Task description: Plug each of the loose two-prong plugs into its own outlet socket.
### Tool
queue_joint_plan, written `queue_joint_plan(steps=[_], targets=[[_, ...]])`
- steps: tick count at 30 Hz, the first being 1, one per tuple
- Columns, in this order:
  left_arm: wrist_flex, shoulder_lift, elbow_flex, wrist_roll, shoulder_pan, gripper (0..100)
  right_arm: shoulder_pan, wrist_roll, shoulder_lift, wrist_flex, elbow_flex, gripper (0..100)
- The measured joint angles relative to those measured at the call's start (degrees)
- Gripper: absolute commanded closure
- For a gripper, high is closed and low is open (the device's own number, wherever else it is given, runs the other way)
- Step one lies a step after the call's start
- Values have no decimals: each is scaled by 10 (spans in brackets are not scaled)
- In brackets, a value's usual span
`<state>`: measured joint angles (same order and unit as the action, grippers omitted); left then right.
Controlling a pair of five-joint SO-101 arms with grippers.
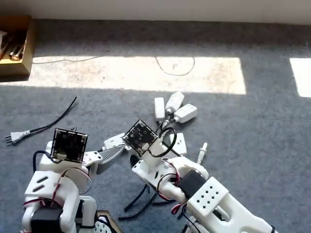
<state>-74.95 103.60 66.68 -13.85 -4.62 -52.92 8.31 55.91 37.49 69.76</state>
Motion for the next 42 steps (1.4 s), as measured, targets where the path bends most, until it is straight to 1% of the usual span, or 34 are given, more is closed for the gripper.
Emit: queue_joint_plan(steps=[3, 7, 15, 21, 29, 33, 42], targets=[[20, 0, 33, 0, 9, 543, -33, -5, -1, 1, 0, 992], [44, 0, 76, 0, 9, 543, -43, -5, -1, 26, -3, 992], [58, 0, 99, 1, 12, 543, -40, -5, -1, 59, -23, 992], [68, 1, 98, 4, 10, 543, -14, 21, -2, 133, -96, 992], [69, 2, 101, 4, 8, 543, -9, 31, -2, 214, -191, 992], [69, 2, 112, 4, 9, 543, -8, 31, -7, 226, -216, 992], [67, 1, 115, 3, 6, 543, -1, 31, -7, 228, -224, 992]])
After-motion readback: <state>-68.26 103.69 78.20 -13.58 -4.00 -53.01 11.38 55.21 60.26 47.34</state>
